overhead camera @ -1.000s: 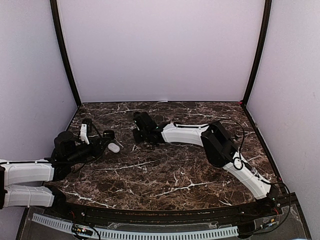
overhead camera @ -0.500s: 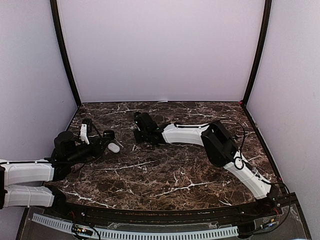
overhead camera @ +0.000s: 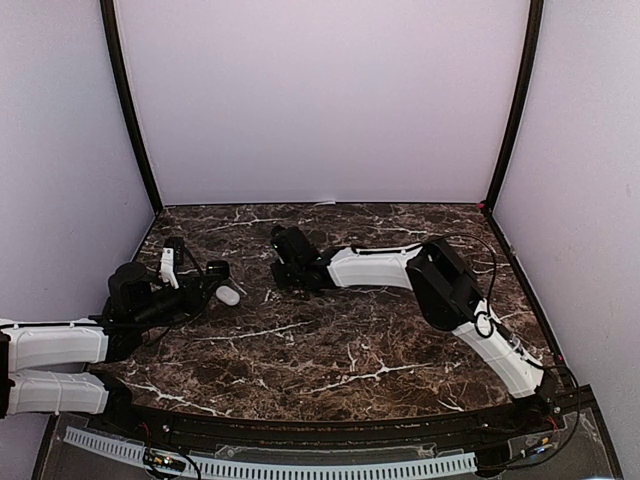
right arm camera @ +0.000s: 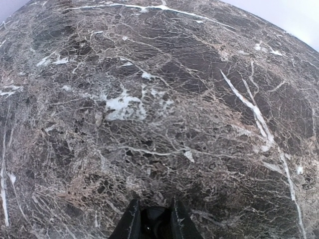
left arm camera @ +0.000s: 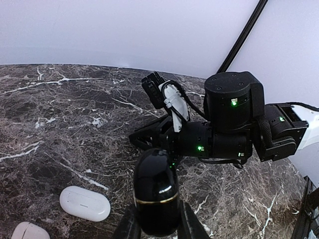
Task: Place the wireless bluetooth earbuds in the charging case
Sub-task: Move the left earbud to the center of the board.
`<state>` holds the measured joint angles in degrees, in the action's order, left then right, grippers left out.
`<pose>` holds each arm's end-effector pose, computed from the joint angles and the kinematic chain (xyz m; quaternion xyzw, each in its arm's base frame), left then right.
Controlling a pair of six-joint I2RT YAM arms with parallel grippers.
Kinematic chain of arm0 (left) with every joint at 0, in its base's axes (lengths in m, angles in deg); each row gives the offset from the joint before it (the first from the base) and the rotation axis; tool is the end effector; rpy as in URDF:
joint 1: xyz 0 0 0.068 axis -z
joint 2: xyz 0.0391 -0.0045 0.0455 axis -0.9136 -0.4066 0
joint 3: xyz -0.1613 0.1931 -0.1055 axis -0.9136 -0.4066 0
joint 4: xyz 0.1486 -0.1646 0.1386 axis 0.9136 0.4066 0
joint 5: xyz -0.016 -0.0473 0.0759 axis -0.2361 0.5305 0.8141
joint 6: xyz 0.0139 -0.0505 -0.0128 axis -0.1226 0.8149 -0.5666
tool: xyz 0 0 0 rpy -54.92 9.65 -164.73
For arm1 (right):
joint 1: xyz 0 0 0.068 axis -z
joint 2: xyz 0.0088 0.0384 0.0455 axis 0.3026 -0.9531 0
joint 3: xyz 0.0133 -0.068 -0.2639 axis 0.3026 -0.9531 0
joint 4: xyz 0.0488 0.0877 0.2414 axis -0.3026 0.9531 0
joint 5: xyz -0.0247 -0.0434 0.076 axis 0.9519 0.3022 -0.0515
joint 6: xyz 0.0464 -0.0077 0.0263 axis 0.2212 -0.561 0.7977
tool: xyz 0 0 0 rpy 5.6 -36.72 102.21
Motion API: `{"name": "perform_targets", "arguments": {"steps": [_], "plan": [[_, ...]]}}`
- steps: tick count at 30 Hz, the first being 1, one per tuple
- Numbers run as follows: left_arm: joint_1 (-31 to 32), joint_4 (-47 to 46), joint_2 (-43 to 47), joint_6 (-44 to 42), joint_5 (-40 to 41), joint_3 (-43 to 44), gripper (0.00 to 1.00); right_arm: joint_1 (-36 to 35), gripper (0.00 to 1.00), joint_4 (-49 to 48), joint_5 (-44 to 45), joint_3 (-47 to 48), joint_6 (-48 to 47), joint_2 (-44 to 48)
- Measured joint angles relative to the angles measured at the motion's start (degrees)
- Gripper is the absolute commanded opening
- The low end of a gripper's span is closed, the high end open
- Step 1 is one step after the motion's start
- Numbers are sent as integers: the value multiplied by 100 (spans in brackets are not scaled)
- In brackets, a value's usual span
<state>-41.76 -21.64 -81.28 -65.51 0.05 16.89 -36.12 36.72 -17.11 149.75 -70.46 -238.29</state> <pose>0.1819 -0.0904 0.1928 0.0896 0.7440 -0.3321 0.5728 0.3506 0.4576 0.1122 -0.2078 0.8647 0.1223 0.4407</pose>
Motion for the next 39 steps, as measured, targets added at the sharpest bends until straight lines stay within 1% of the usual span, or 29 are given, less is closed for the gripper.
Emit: {"name": "perform_targets", "arguments": {"steps": [5,8,11,18,24,27,31,39], "plan": [[0,0,0,0,-2,0,20,0,17,-39,92,-363,9,221],[0,0,0,0,-2,0,20,2,17,-144,179,-973,42,577],[0,0,0,0,-2,0,20,9,17,-326,264,-1812,96,1078],[0,0,2,0,-4,0,20,52,15,-778,291,-4212,315,2564],[0,-2,-4,0,-26,0,20,57,14,-1169,98,-5956,667,3713],[0,-7,-35,0,-44,0,20,11,14,-1314,22,-6603,848,4170],[0,-7,-111,0,-59,0,20,-76,14,-1355,-52,-7346,1080,4774],[0,-11,-162,0,-155,0,20,-107,15,-1255,-234,-7814,1255,5252]]}}
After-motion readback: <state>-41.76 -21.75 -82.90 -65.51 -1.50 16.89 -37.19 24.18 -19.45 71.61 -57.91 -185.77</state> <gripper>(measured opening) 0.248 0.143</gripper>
